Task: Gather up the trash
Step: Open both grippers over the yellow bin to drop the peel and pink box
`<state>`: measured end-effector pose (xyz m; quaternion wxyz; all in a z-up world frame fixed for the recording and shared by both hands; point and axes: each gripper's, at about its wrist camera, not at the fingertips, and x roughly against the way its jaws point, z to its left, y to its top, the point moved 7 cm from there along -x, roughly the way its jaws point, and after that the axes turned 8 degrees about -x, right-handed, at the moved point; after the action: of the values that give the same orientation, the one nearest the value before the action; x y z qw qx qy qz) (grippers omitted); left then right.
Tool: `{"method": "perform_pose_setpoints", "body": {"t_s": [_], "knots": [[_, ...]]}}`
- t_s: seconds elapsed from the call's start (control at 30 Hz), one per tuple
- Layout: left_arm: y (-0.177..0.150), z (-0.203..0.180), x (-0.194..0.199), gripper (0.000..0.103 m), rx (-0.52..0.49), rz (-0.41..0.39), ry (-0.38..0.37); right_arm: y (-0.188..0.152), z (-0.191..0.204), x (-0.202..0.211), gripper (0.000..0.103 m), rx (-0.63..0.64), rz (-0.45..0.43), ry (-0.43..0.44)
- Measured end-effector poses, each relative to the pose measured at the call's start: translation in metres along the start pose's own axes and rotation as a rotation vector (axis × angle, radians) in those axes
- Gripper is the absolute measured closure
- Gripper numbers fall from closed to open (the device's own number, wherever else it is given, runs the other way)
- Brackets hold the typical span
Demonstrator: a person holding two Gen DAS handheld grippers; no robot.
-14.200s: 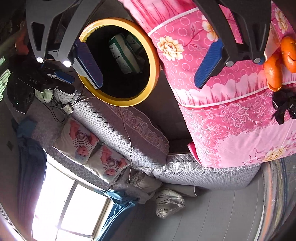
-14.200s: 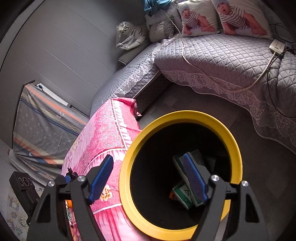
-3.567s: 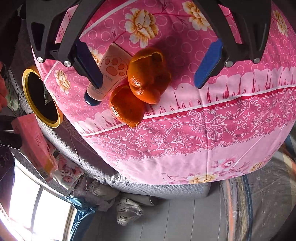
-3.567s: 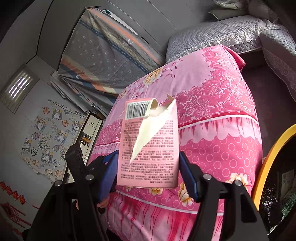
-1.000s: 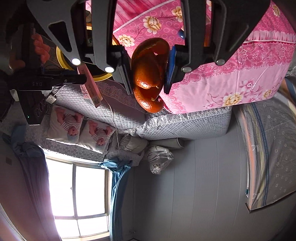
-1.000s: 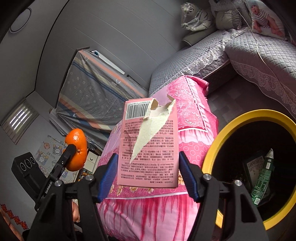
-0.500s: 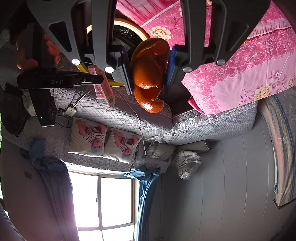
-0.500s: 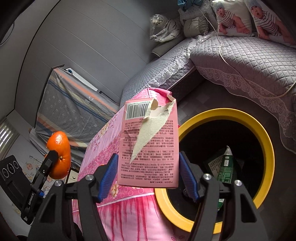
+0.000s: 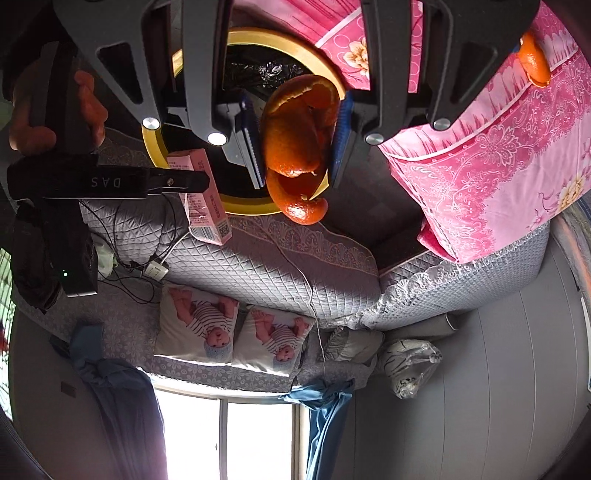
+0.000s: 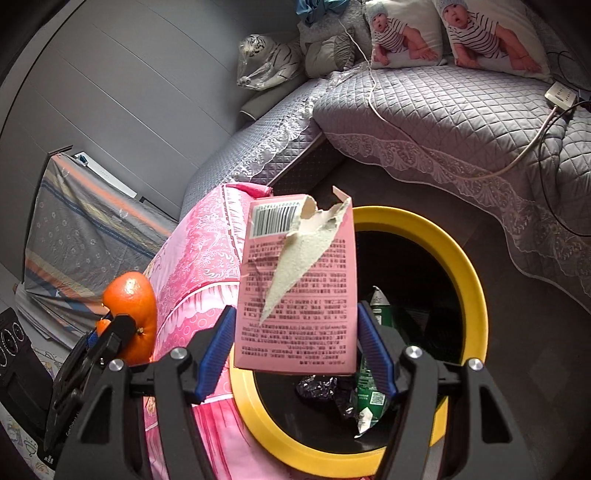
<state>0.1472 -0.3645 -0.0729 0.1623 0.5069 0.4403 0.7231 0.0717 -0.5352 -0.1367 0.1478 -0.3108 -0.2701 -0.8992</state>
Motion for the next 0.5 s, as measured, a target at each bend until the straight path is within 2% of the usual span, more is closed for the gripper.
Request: {"method": "perform_pose_setpoints", "body": {"t_s": [0.2, 0.3, 0.33, 0.37, 0.43, 0.5], "knots": [[-0.004, -0.001, -0.031, 0.07, 0.039, 0.054, -0.038, 0.003, -0.009, -0.003, 0.041, -0.018, 0.01, -0.028], [-0.005, 0.005, -0.036, 0.064, 0.085, 0.066, -0.048, 0.006, -0.011, -0.004, 0.04, -0.014, 0.007, -0.067], [-0.005, 0.007, -0.034, 0.055, 0.097, 0.058, -0.044, 0.007, -0.013, -0.003, 0.039, -0.026, 0.007, -0.075], [-0.005, 0.01, -0.031, 0.04, 0.104, 0.046, -0.035, 0.009, -0.016, -0.002, 0.033, -0.042, 0.007, -0.079], [-0.005, 0.017, -0.023, 0.027, 0.115, 0.014, -0.005, 0.013, -0.023, 0.0, 0.026, -0.076, -0.008, -0.086], [-0.006, 0.024, -0.016, 0.025, 0.124, 0.0, 0.007, 0.015, -0.027, 0.002, 0.026, -0.087, -0.015, -0.092]]}}
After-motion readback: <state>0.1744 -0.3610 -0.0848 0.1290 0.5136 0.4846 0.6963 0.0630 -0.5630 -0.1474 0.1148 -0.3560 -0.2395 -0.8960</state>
